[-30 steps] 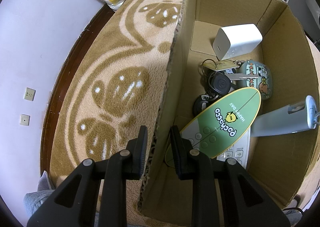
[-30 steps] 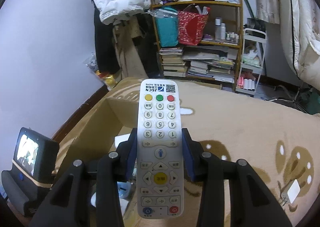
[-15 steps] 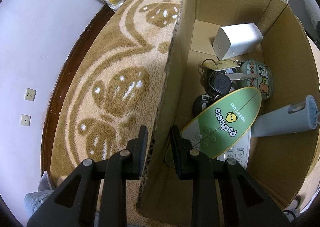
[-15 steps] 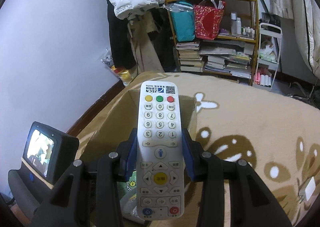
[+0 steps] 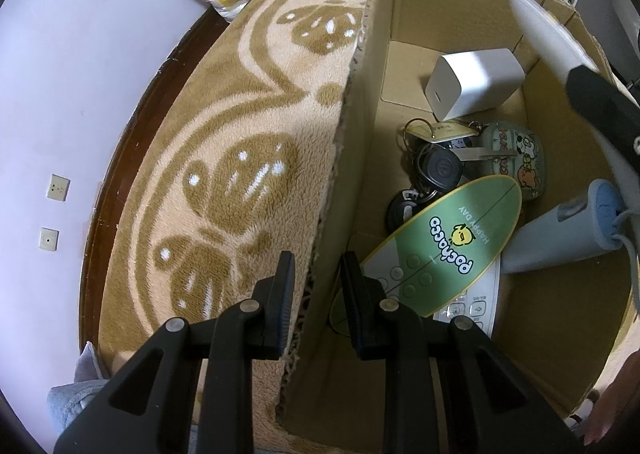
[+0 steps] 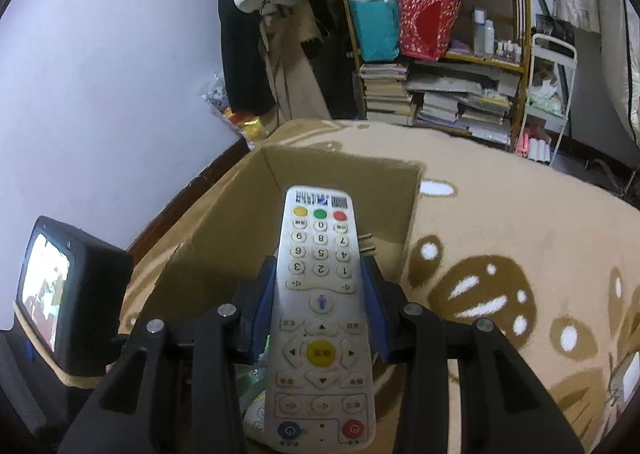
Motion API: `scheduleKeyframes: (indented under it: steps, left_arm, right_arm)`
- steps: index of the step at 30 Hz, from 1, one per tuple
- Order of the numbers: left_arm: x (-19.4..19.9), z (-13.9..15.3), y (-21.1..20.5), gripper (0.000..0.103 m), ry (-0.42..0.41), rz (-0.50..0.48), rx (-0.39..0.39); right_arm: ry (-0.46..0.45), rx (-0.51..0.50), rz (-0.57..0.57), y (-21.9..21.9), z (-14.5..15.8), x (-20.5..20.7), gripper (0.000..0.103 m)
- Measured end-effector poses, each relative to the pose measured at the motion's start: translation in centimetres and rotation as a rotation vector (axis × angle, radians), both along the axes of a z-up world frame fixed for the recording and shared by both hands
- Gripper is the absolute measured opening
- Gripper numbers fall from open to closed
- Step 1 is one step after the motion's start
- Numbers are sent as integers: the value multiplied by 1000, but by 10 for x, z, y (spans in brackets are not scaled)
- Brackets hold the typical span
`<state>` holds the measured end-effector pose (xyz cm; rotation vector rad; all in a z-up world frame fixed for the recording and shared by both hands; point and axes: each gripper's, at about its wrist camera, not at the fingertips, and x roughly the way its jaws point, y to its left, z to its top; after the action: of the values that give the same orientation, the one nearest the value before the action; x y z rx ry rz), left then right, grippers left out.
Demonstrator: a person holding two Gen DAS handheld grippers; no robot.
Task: Organize rigid objects
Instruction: 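Carry the white remote over the box and release it inside, then move the right tool to the white charger cube on the rug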
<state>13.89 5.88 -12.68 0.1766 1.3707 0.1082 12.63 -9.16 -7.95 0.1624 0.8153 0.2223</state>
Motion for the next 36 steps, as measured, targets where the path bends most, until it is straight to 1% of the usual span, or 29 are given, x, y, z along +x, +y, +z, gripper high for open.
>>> scheduleKeyframes:
  steps: [6, 11, 17, 18, 20, 22, 23, 25, 26, 27, 28, 32, 36]
  left_arm:
    - [0, 0, 0, 23, 0, 0, 2]
    - [0, 0, 0, 23, -2, -2, 8]
    - [0, 0, 0, 23, -1, -1, 9]
    - [0, 0, -1, 23, -2, -3, 11]
    - [0, 0, -2, 23, -3, -4, 15]
    - [-1, 0, -2, 23, -3, -6, 17]
    - [-1, 0, -2, 23, -4, -6, 16]
    - [-1, 1, -2, 24, -3, -4, 15]
    - [-2, 1, -3, 24, -4, -5, 18]
    - [-2, 1, -3, 24, -6, -8, 23]
    - [-2, 1, -4, 24, -5, -10, 27]
    - [-3, 1, -3, 24, -6, -9, 25]
    - [-3, 2, -4, 24, -6, -9, 27]
  right_arm:
    - [6, -21, 17, 3, -5, -2, 43]
    - [0, -19, 2, -2, -3, -3, 43]
    - [-6, 18, -21, -12, 5, -5, 44]
    - [-15, 16, -23, -13, 9, -7, 45]
    - [-32, 15, -30, -16, 14, -9, 54]
    - [-52, 12, -46, -21, 20, -12, 69]
    - [-62, 6, -58, -24, 23, -14, 72]
    - [-77, -8, -84, -30, 26, -14, 87]
    - [-82, -15, -96, -34, 27, -14, 92]
    - [-82, -20, -105, -37, 27, -14, 99]
    - [-82, -27, -116, -43, 27, -13, 103]
    - [-72, -58, -167, -60, 22, -11, 103]
    - [-65, -142, -240, -79, 9, -12, 103]
